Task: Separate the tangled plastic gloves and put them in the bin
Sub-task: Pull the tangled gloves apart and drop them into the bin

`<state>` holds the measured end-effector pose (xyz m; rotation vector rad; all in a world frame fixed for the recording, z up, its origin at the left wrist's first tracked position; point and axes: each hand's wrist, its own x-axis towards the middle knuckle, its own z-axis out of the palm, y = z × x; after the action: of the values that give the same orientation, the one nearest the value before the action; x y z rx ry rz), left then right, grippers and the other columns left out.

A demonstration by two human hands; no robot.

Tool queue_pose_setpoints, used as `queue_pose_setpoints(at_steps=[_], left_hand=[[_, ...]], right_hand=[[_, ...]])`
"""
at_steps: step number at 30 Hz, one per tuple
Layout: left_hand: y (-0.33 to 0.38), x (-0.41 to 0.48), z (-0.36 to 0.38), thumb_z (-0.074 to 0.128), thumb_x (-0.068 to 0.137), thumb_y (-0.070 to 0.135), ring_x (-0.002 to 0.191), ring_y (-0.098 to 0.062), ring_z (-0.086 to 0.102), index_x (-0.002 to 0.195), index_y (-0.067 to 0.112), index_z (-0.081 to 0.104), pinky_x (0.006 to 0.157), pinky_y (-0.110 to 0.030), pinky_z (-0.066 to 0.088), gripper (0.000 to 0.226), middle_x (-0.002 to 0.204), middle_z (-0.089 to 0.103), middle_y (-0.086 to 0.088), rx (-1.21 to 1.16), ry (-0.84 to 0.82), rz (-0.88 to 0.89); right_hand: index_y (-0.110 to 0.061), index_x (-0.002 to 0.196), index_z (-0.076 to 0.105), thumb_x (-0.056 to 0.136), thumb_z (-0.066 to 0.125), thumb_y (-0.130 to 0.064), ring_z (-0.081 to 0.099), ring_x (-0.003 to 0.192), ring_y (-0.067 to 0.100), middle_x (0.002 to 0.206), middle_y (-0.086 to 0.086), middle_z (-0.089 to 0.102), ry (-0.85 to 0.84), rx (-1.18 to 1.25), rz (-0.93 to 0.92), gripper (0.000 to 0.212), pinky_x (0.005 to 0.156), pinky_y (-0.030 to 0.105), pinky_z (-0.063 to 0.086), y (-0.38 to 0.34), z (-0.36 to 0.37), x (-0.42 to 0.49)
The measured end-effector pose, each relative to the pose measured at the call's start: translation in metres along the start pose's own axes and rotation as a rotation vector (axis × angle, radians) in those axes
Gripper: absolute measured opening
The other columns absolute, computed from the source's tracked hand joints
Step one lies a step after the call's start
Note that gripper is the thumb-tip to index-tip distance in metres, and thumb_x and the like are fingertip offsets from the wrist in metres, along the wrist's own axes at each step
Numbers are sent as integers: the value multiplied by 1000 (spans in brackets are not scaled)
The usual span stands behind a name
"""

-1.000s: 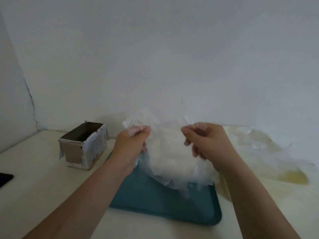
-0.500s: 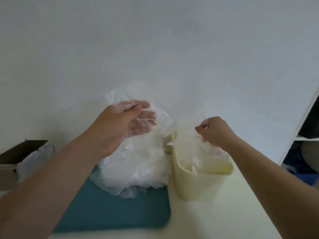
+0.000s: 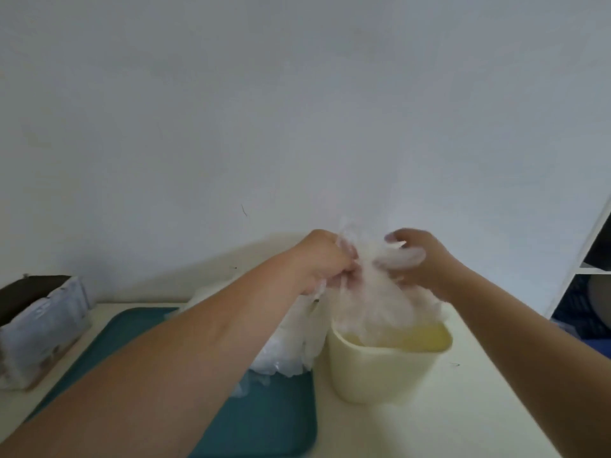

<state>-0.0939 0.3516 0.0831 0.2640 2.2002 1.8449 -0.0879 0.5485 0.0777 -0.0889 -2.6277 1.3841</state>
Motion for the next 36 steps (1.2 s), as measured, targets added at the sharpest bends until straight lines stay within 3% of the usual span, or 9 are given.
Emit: queue_pose_setpoints(at_steps=[2, 6, 12, 15, 18, 21, 24, 30, 36], left_hand=[[-4, 8, 11, 70, 83, -17, 72, -28, 72, 93, 2, 69, 77, -41, 64, 22, 87, 70, -20, 110, 34, -21], [1, 18, 27, 64, 91, -13, 54, -16, 61, 98, 8, 65, 49, -20, 49, 21, 83, 63, -11, 160, 104, -63], [-7, 24, 30, 59, 72, -3, 74, -29, 60, 114, 0, 64, 63, -32, 48, 43, 94, 62, -11, 63, 185, -113], [-9, 16, 12, 61, 87, 6, 110, -28, 67, 137, 17, 59, 88, -35, 58, 51, 124, 64, -7, 55, 304, 7], [-14, 5, -14, 63, 89, 9, 106, -24, 69, 129, 24, 60, 86, -31, 58, 43, 119, 66, -3, 14, 359, 72], [-26, -11, -32, 66, 87, 14, 112, -22, 68, 120, 26, 62, 102, -42, 57, 36, 120, 69, -1, 46, 350, 96], [-38, -31, -48, 67, 91, 14, 109, -19, 70, 121, 24, 64, 102, -42, 58, 31, 115, 71, 1, 92, 341, 128], [-64, -73, -91, 68, 98, 15, 104, 2, 65, 117, 25, 72, 83, -14, 49, 22, 113, 70, 15, 276, 385, 217], [-111, -100, -140, 64, 99, 23, 120, -8, 59, 121, 29, 67, 99, -24, 44, 23, 127, 63, 15, 655, 457, 119]], right_hand=[[-25, 123, 60, 83, 84, -9, 68, 86, 27, 107, 9, 66, 107, -68, -36, 50, 61, 29, 52, -3, -22, -9], [-24, 132, 63, 97, 60, -18, 66, 106, 19, 120, -3, 65, 318, -179, -169, 35, 89, 37, 56, -25, -28, -27], [-20, 148, 48, 105, 46, -29, 54, 130, 25, 147, 5, 54, -318, -476, -20, 44, 100, 32, 44, -49, 21, -70], [-26, 161, 25, 105, 44, -34, 41, 144, 29, 162, 4, 38, -448, -560, 78, 60, 112, 36, 36, -41, 38, -63], [-43, 162, 16, 102, 49, -46, 32, 151, 30, 168, -1, 29, -557, -684, 105, 68, 120, 45, 27, -32, 55, -53], [-29, 162, 27, 105, 40, -50, 35, 150, 30, 166, 3, 33, -613, -943, 84, 61, 122, 48, 28, -19, 75, -43], [-21, 157, 38, 108, 32, -45, 42, 144, 32, 161, 7, 40, -621, -1079, 84, 55, 120, 50, 31, -14, 86, -35], [-25, 152, 46, 97, 55, -38, 51, 135, 28, 151, 1, 50, -576, -1191, 24, 57, 111, 41, 43, -64, 62, -54], [-18, 140, 57, 91, 57, -16, 59, 127, 28, 143, 5, 57, -265, -931, -280, 50, 107, 43, 50, -115, 95, -72]])
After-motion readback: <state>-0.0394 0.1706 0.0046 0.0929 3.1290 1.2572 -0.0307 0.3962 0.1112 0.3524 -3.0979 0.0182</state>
